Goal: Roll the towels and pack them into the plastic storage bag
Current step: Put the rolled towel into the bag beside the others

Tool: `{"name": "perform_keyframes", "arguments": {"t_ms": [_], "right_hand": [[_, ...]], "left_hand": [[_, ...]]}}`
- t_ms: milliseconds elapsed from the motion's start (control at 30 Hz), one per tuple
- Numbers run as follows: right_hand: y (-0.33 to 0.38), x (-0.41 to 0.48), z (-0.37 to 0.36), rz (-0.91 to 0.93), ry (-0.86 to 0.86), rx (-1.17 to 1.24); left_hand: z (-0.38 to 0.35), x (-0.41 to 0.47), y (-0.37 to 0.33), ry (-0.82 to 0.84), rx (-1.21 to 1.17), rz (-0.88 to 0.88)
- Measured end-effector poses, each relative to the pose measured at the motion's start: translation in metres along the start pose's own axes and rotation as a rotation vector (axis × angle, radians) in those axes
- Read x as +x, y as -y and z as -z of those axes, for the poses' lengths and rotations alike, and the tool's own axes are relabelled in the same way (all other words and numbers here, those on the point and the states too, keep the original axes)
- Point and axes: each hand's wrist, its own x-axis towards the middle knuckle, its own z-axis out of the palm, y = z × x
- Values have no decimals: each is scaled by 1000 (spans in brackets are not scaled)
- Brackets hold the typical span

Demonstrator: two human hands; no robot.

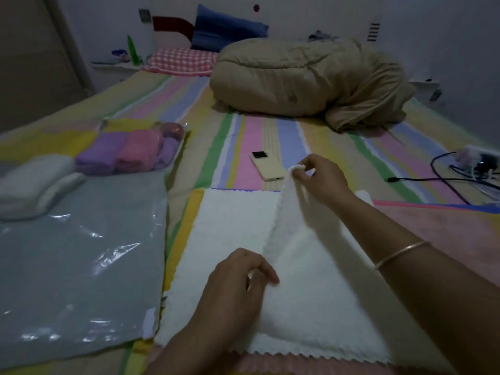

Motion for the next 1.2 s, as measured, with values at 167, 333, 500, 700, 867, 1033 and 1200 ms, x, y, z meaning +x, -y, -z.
{"name": "perform_keyframes", "arguments": {"t_ms": [167, 333, 500, 700, 867, 1033, 1200], "right_hand": [[46, 17, -37, 58, 63, 60], [86, 19, -78, 86, 119, 39], [108, 22, -114, 136, 165, -39], [109, 21, -145, 140, 190, -107], [101, 2, -142, 168, 252, -7], [83, -63, -94, 399, 333, -127], [22, -119, -37, 352, 499, -457]], "left_hand": [[31, -17, 17, -58, 39, 41], [61, -31, 34, -85, 150, 157], [72, -34, 49, -79, 258, 185], [74, -35, 56, -65, 262, 232], [77, -34, 49, 3, 403, 259], [64, -21, 18, -163, 774, 180], [-3, -8, -6, -168, 551, -224]]}}
